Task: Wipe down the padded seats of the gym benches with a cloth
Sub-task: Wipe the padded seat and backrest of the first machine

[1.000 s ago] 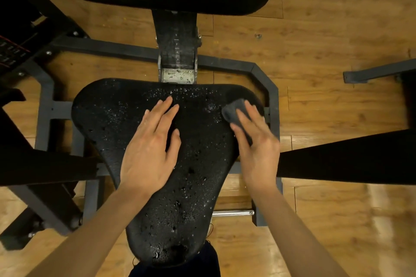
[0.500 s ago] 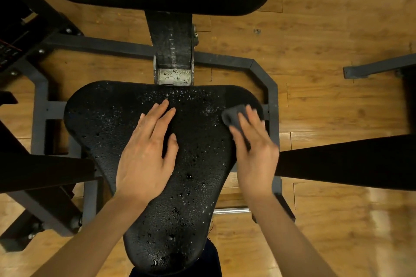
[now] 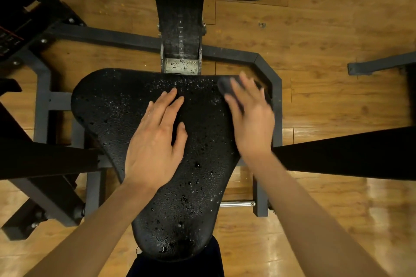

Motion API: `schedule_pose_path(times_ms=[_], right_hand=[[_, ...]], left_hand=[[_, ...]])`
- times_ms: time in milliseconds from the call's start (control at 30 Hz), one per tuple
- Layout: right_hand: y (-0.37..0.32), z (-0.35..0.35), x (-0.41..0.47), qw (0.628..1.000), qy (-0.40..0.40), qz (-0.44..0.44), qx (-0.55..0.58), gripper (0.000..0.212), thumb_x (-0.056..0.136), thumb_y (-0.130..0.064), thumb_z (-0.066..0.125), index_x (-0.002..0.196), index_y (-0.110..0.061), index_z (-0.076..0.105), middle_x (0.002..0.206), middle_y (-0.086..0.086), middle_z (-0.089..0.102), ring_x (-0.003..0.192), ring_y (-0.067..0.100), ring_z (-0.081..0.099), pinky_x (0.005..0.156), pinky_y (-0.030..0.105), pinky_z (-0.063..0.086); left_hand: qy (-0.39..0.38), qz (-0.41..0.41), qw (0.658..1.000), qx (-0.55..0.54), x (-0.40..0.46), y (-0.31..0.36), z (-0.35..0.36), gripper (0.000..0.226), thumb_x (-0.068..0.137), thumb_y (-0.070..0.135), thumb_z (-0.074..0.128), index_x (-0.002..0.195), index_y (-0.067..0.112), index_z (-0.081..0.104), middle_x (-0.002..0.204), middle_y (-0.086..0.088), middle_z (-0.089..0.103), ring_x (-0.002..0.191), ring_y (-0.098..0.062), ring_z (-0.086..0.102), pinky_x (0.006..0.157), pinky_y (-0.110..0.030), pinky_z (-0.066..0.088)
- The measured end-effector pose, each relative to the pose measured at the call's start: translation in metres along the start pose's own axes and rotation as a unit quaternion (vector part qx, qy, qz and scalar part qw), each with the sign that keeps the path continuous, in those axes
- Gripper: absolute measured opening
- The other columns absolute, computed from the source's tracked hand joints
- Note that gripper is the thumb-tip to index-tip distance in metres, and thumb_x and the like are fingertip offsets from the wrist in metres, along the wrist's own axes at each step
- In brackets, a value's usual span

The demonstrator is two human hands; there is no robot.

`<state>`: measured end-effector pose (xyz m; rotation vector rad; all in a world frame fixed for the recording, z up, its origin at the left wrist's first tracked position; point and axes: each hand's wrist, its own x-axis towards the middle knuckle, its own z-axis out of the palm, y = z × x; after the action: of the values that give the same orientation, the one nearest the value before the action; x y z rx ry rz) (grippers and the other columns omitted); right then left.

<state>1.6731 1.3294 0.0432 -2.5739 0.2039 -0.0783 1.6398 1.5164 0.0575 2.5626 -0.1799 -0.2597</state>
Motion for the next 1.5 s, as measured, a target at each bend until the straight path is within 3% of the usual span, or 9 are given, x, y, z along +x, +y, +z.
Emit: schedule_pose_path(times_ms=[133, 333, 533, 733, 933, 1167, 1233, 1367, 1500], right_hand=[[-0.011, 0.018, 0.052, 0.997, -0.025, 0.062, -0.030, 0.035, 0.101, -0.023, 0.053, 0.135, -0.019, 0.058, 0.148, 0.004, 0.048, 0.137, 0.024, 0.044, 0.119, 0.041, 0.025], [-0.016, -0.007, -0.055, 0.999, -0.024, -0.025, 0.026, 0.039, 0.095, -0.014, 0.062, 0.134, -0.011, 0.057, 0.148, 0.006, 0.046, 0.141, 0.025, 0.039, 0.118, 0.044, 0.029], [-0.025, 0.023, 0.042, 0.999, -0.039, 0.035, -0.014, 0.038, 0.100, -0.028, 0.054, 0.137, -0.018, 0.056, 0.150, 0.005, 0.045, 0.143, 0.027, 0.034, 0.122, 0.043, 0.017], [-0.032, -0.003, -0.063, 0.998, -0.042, -0.049, 0.017, 0.040, 0.094, -0.016, 0.062, 0.133, -0.009, 0.058, 0.147, 0.008, 0.047, 0.140, 0.027, 0.039, 0.117, 0.044, 0.028], [-0.046, 0.032, 0.036, 0.998, -0.055, 0.020, -0.031, 0.041, 0.103, -0.027, 0.049, 0.143, -0.021, 0.049, 0.152, 0.003, 0.043, 0.146, 0.024, 0.029, 0.122, 0.039, 0.015], [-0.050, 0.004, -0.070, 0.996, -0.064, -0.065, 0.013, 0.042, 0.095, -0.014, 0.061, 0.136, -0.013, 0.055, 0.150, 0.005, 0.044, 0.143, 0.025, 0.035, 0.118, 0.042, 0.028], [-0.052, 0.010, -0.048, 0.995, -0.068, -0.068, 0.001, 0.041, 0.096, -0.016, 0.059, 0.136, -0.013, 0.054, 0.150, 0.005, 0.044, 0.142, 0.023, 0.036, 0.118, 0.039, 0.026], [-0.069, 0.040, 0.035, 0.998, -0.057, 0.017, -0.033, 0.038, 0.102, -0.023, 0.051, 0.140, -0.016, 0.052, 0.152, 0.002, 0.043, 0.144, 0.021, 0.032, 0.118, 0.037, 0.025], [-0.071, 0.031, -0.019, 0.997, -0.058, -0.045, -0.001, 0.040, 0.098, -0.016, 0.057, 0.138, -0.012, 0.053, 0.151, 0.006, 0.043, 0.143, 0.025, 0.034, 0.119, 0.041, 0.027]], left_hand=[[0.002, 0.004, 1.000, 0.005, 0.000, 0.000, 0.001, 0.048, 0.104, 0.024, 0.041, 0.150, 0.010, 0.042, 0.161, 0.000, 0.032, 0.150, -0.012, 0.024, 0.125, -0.033, 0.014], [0.005, 0.007, 1.000, 0.004, -0.001, 0.000, 0.001, 0.048, 0.103, 0.023, 0.043, 0.149, 0.008, 0.043, 0.161, -0.001, 0.031, 0.150, -0.015, 0.025, 0.125, -0.035, 0.017], [0.006, 0.007, 1.000, 0.007, 0.000, 0.000, -0.001, 0.048, 0.103, 0.023, 0.042, 0.149, 0.009, 0.042, 0.161, -0.001, 0.031, 0.151, -0.014, 0.024, 0.125, -0.032, 0.014], [0.009, 0.013, 1.000, 0.003, 0.000, 0.000, 0.000, 0.049, 0.103, 0.024, 0.041, 0.149, 0.008, 0.042, 0.161, -0.002, 0.031, 0.150, -0.015, 0.025, 0.125, -0.030, 0.011], [0.000, 0.015, 1.000, -0.024, 0.000, -0.002, -0.006, 0.049, 0.100, 0.020, 0.043, 0.149, 0.008, 0.043, 0.160, -0.004, 0.032, 0.151, -0.016, 0.023, 0.125, -0.029, 0.002], [0.051, -0.049, 0.996, -0.062, -0.032, -0.022, -0.025, 0.052, 0.100, 0.018, 0.046, 0.151, 0.011, 0.038, 0.163, -0.004, 0.025, 0.153, -0.017, 0.016, 0.124, -0.026, -0.003], [0.060, -0.066, 0.994, -0.067, -0.043, -0.025, -0.025, 0.053, 0.100, 0.021, 0.044, 0.152, 0.011, 0.037, 0.164, -0.005, 0.022, 0.154, -0.017, 0.012, 0.123, -0.024, -0.005], [0.071, -0.067, 0.993, -0.070, -0.048, -0.026, -0.018, 0.051, 0.101, 0.022, 0.042, 0.150, 0.009, 0.038, 0.164, -0.007, 0.023, 0.154, -0.018, 0.010, 0.123, -0.023, -0.008], [0.079, -0.069, 0.991, -0.079, -0.048, -0.027, -0.015, 0.050, 0.101, 0.021, 0.043, 0.149, 0.008, 0.039, 0.163, -0.007, 0.025, 0.154, -0.019, 0.011, 0.124, -0.025, -0.008]])
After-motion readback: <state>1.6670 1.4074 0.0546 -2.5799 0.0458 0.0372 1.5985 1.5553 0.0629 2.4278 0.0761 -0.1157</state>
